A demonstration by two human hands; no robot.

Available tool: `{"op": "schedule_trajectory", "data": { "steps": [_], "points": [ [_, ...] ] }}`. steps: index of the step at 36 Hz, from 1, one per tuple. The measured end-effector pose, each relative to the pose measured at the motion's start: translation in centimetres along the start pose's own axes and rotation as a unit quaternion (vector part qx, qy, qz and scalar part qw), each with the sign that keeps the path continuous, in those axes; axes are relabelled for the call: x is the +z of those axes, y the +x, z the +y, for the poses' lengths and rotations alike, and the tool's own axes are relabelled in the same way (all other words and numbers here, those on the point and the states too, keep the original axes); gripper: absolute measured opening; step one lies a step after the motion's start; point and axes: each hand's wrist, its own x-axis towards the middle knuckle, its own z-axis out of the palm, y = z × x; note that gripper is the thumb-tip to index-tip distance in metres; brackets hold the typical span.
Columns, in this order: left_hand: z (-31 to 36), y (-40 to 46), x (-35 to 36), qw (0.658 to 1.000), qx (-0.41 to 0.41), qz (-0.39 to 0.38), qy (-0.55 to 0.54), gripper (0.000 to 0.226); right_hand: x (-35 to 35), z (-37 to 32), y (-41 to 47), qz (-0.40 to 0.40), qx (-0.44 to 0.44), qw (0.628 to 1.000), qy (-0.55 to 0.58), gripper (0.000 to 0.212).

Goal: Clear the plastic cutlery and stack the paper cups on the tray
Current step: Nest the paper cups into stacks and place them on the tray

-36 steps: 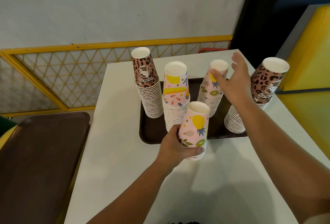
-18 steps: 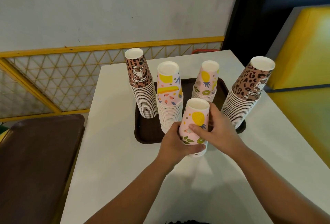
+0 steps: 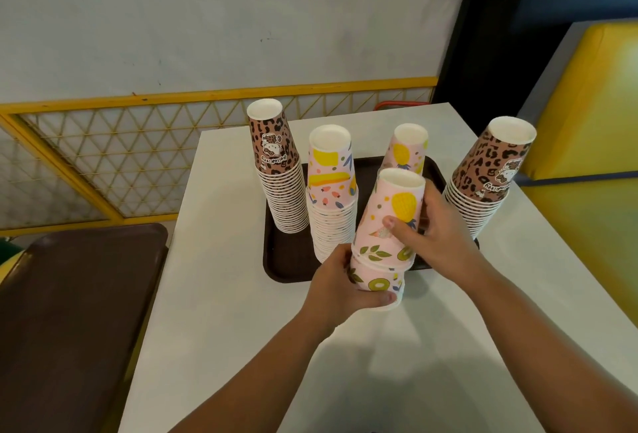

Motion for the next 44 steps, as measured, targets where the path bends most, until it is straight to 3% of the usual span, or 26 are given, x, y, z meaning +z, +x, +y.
{"op": "schedule_trajectory", "data": {
  "steps": [6,9,12,23,28,34,37,44],
  "points": [
    [-0.3,0.0,0.0,1.000,-0.016,-0.003,0.012,0.070,-1.4,-2.1,3.0,0.178,-0.043,0.982,0.038,0.043],
    [-0.3,0.1,0.1,0.999,-0.025,-0.004,0.022,0.070,-2.2,-2.8,5.6,0.279,-0.074,0.957,0.018,0.058],
    [-0.3,0.2,0.1,0.999,-0.032,-0.005,0.027,0.070,-2.6,-3.0,7.8,0.304,-0.099,0.947,0.007,0.066],
    [0.0,0.1,-0.3,0.999,-0.026,-0.006,0.018,0.067,-1.9,1.7,11.0,0.240,-0.014,0.965,-0.102,0.066],
    [0.0,0.0,-0.1,1.000,-0.024,-0.006,0.015,0.067,-1.5,2.6,10.2,0.207,0.035,0.972,-0.108,0.081],
    [0.3,0.0,0.0,1.000,-0.023,0.001,-0.001,0.066,-1.2,1.1,5.9,0.275,-0.055,0.958,-0.053,0.050],
    [0.5,0.0,-0.1,1.000,-0.018,0.006,-0.010,0.065,-1.0,0.4,2.8,0.218,-0.089,0.972,-0.004,0.042],
    [0.7,0.3,0.2,0.999,-0.009,0.020,-0.029,0.067,0.3,0.7,-1.2,-0.016,0.017,1.000,-0.001,0.069]
  ]
}}
